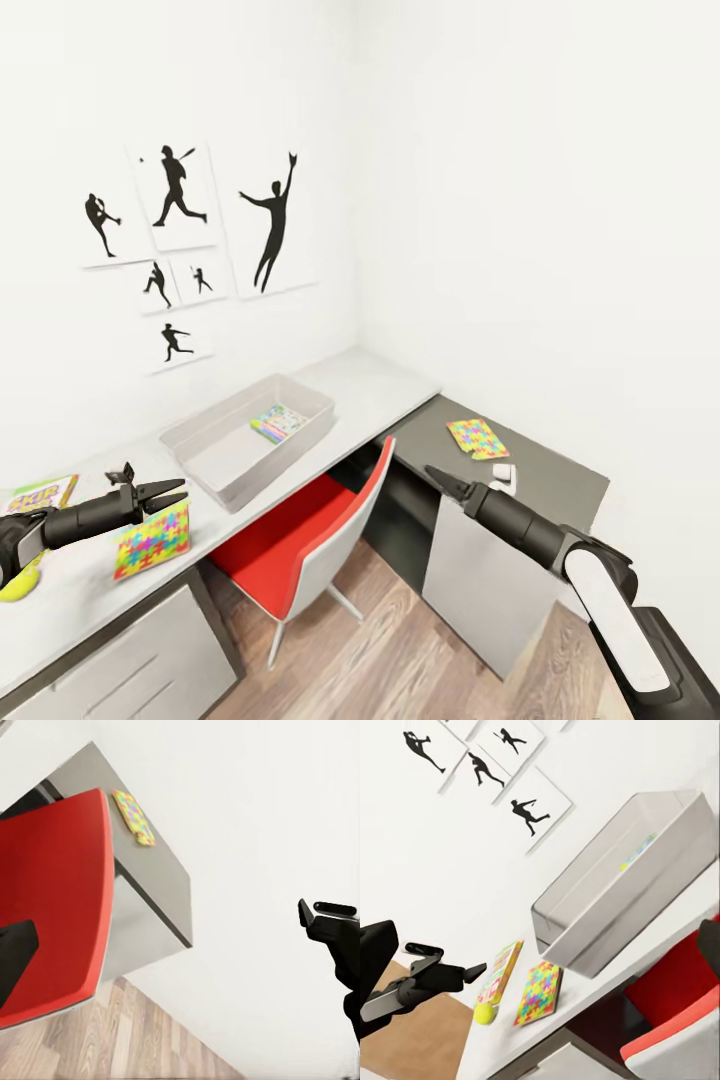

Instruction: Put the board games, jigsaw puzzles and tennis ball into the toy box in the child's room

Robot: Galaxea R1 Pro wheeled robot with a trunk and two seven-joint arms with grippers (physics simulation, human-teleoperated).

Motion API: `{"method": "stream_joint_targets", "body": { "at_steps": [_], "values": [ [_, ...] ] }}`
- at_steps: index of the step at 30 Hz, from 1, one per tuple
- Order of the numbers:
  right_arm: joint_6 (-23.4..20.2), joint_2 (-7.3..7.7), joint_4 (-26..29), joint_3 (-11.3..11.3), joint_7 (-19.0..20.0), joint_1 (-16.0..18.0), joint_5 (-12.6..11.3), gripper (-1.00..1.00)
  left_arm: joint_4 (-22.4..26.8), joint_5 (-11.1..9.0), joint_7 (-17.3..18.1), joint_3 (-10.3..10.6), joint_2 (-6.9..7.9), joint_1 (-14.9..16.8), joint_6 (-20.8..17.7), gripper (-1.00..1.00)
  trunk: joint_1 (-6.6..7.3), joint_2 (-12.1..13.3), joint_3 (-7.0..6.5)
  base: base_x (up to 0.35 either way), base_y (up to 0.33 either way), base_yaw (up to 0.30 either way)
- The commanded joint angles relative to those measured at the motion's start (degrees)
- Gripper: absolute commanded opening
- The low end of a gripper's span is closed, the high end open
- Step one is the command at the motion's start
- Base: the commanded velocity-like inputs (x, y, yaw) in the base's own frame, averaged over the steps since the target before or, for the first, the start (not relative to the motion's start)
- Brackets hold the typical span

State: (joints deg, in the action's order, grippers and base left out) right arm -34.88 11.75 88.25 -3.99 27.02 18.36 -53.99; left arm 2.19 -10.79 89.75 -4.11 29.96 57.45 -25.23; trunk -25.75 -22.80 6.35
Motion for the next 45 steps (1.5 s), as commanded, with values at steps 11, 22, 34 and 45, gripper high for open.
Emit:
{"method": "stream_joint_targets", "body": {
  "at_steps": [11,22,34,45],
  "values": [
    [-0.27,0.02,-0.01,0.0,-0.05,0.08,-0.33,1.0,0.0,0.42,0.25,-0.37,0.01,0.04,-0.61,1.0,-0.04,-0.12,-0.42,0.0,0.0,-0.268],
    [-0.27,0.02,-0.01,0.04,-0.07,0.07,-0.33,1.0,0.0,0.42,0.25,-0.37,0.01,0.04,-0.61,1.0,-0.04,-0.12,-0.96,0.0,0.0,-0.266],
    [-0.27,0.02,-0.01,0.04,-0.08,0.08,-0.33,1.0,0.0,0.42,0.25,-0.37,0.01,0.04,-0.61,1.0,-0.04,-0.12,-1.56,-0.043,0.006,-0.266],
    [-0.27,0.18,-0.01,0.09,-0.05,0.05,-0.33,1.0,0.0,0.5,0.25,-0.37,0.01,0.04,-0.61,1.0,-0.04,-0.12,-2.11,-0.114,0.073,-0.266]
  ]
}}
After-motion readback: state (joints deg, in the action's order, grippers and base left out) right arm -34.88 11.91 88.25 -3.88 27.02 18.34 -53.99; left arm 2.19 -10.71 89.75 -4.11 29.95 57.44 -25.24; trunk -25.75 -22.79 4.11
